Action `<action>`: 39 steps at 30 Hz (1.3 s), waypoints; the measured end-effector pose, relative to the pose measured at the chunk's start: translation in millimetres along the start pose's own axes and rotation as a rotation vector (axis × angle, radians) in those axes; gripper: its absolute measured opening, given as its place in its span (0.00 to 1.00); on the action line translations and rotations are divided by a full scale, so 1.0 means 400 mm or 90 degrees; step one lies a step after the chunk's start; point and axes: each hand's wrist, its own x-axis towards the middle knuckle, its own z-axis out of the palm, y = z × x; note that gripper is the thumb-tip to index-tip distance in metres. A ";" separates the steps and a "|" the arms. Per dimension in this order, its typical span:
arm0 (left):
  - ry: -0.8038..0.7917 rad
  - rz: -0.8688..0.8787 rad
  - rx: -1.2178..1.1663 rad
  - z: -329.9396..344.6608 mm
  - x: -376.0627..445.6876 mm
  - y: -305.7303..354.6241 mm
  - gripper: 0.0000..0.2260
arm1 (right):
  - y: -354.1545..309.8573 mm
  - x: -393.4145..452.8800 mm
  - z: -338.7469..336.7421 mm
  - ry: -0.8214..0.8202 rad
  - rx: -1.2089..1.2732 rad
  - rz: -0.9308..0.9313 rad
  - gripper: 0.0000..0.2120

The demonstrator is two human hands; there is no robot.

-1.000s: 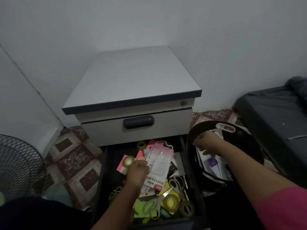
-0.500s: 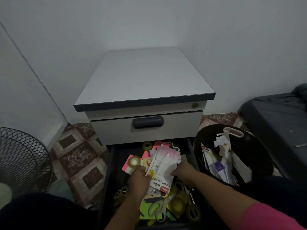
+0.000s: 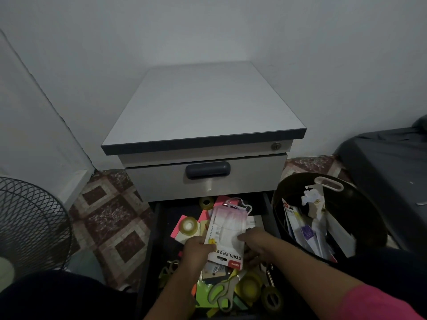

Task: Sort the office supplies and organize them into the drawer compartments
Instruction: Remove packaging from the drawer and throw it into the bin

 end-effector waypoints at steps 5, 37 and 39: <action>0.082 -0.043 -0.153 -0.016 -0.005 0.011 0.07 | -0.003 0.019 0.004 0.088 -0.021 0.001 0.10; 0.189 -0.130 -0.282 -0.059 -0.043 0.046 0.07 | -0.057 -0.073 -0.087 0.212 -0.728 -0.241 0.19; 0.154 -0.118 -0.298 -0.040 -0.050 0.048 0.11 | -0.088 -0.113 -0.124 0.208 -0.700 -0.213 0.23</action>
